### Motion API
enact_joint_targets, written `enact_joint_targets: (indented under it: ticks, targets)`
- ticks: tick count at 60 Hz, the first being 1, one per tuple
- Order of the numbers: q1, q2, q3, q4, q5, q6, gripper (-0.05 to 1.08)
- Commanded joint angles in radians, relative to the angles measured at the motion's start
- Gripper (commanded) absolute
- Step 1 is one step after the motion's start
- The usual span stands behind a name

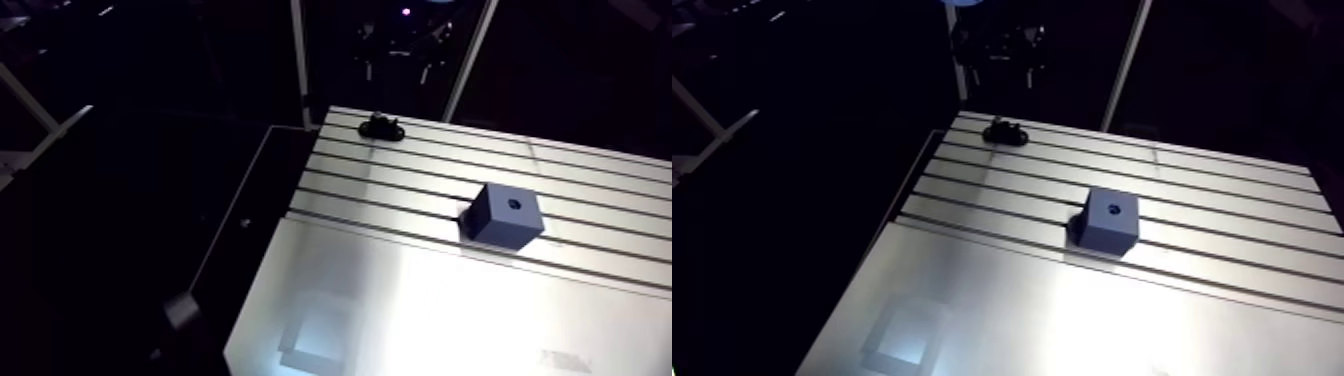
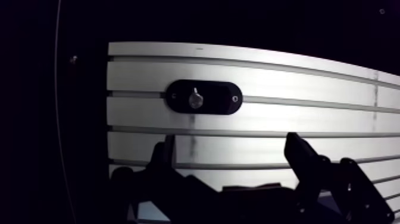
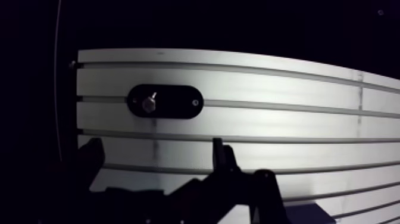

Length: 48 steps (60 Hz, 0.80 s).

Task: Pick up the M10 bolt and insert it into the hex recess until seated.

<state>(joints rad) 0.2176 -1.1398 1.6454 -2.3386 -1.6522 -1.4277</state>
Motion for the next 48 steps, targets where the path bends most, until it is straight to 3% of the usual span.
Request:
enact_joint_targets:
  ticks: [1,28,48]
  targets:
    - [0.003,0.029,-0.011,-0.016,0.002,-0.001,0.07]
    - [0.009,0.105,-0.036,-0.049,0.011,-0.001,0.31]
    - [0.015,0.137,-0.055,-0.060,0.013,-0.001,0.38]
